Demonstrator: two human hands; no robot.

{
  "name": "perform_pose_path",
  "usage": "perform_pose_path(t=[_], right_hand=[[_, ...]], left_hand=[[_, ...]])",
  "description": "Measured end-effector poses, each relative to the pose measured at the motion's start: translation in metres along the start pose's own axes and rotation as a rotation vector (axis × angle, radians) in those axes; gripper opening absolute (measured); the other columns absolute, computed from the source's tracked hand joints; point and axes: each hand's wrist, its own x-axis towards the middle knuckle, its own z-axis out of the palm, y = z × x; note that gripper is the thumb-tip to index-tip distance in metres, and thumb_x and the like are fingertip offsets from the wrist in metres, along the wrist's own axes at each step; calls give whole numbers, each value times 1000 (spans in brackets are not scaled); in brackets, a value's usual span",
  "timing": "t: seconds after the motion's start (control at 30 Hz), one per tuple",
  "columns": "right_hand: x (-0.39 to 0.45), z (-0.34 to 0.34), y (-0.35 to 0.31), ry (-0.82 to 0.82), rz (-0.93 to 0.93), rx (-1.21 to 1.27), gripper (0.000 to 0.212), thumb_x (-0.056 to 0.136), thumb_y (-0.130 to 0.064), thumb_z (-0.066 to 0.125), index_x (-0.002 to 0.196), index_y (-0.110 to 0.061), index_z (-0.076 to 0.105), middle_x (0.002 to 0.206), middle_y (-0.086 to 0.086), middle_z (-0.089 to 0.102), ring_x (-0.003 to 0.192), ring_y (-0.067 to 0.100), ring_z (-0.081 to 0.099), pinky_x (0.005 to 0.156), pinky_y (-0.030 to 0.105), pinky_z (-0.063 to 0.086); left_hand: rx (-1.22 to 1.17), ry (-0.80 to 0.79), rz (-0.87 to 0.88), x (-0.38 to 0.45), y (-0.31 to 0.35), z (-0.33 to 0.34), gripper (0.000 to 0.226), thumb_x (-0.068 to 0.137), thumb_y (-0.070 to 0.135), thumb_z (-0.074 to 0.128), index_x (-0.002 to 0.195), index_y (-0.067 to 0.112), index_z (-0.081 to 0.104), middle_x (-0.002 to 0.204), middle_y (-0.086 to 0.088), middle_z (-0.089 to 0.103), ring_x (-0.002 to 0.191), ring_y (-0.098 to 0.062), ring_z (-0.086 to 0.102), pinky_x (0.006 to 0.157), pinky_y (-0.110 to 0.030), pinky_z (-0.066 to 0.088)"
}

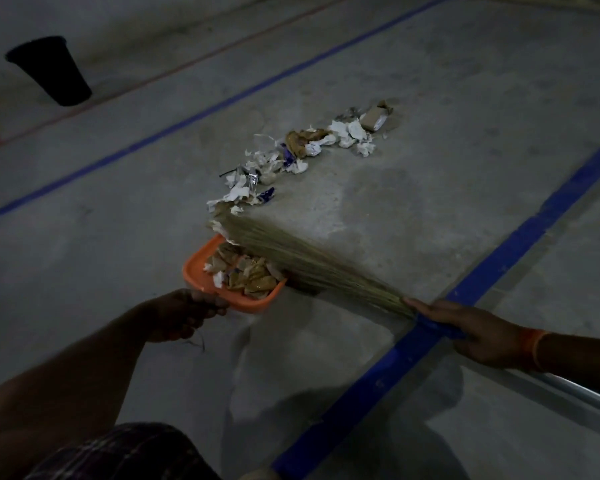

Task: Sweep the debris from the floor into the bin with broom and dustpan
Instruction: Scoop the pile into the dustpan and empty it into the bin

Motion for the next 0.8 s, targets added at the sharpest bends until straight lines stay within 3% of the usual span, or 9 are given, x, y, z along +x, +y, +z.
perform_pose_path(t=[0.1, 0.23, 0.37, 0.5, 0.63, 0.7, 0.8], right_hand=[[8, -10, -3, 35, 7, 22, 96, 80, 14, 47, 152, -37, 10, 127, -15, 48, 118, -14, 40, 96, 1, 31], [20, -25, -7, 79, 27, 27, 100, 82, 9, 53, 150, -49, 8, 126, -16, 48, 110, -3, 49, 92, 12, 40], [31, -35, -15, 98, 56, 2, 99, 83, 10, 52, 149, -50, 8, 123, -13, 48, 99, -7, 50, 80, 6, 42], [42, -38, -26, 90, 47, -23, 101, 84, 7, 52, 145, -59, 5, 122, -11, 48, 104, 6, 52, 93, 29, 48], [60, -47, -36, 127, 5, 24, 104, 83, 9, 54, 142, -62, 7, 115, -11, 51, 100, 10, 53, 91, 33, 48], [79, -60, -40, 160, 12, 3, 104, 80, 8, 55, 144, -60, 9, 116, -4, 53, 99, 19, 55, 91, 40, 49], [118, -84, -46, 227, 25, -53, 100, 75, -1, 55, 146, -57, 12, 118, 6, 54, 102, 25, 55, 93, 40, 46]], left_hand=[[-54, 13, 37, -4, 0, -3, 32, 97, -5, 48, 101, 6, 78, 78, -1, 69, 45, -5, 39, 39, -15, 28], [-139, 20, 95, -1, -3, -13, 29, 84, -3, 56, 100, 6, 79, 91, -6, 71, 46, -6, 39, 41, -16, 28], [-135, 37, 129, 5, -6, -22, 31, 87, 0, 57, 115, -3, 70, 93, -9, 62, 47, -7, 40, 41, -17, 31], [-146, 30, 154, 8, -7, -30, 29, 93, -5, 52, 116, -2, 69, 96, -9, 65, 47, -8, 40, 41, -18, 31], [-182, 58, 171, 5, -10, -44, 29, 94, -6, 51, 113, -1, 72, 91, -7, 67, 47, -7, 39, 42, -17, 30], [-212, 79, 176, 1, -14, -53, 30, 96, -7, 48, 113, 1, 72, 86, -4, 69, 46, -6, 38, 40, -16, 29], [-241, 111, 165, -3, -22, -77, 29, 91, -7, 53, 110, 0, 74, 85, -5, 68, 45, -5, 38, 38, -15, 29]])
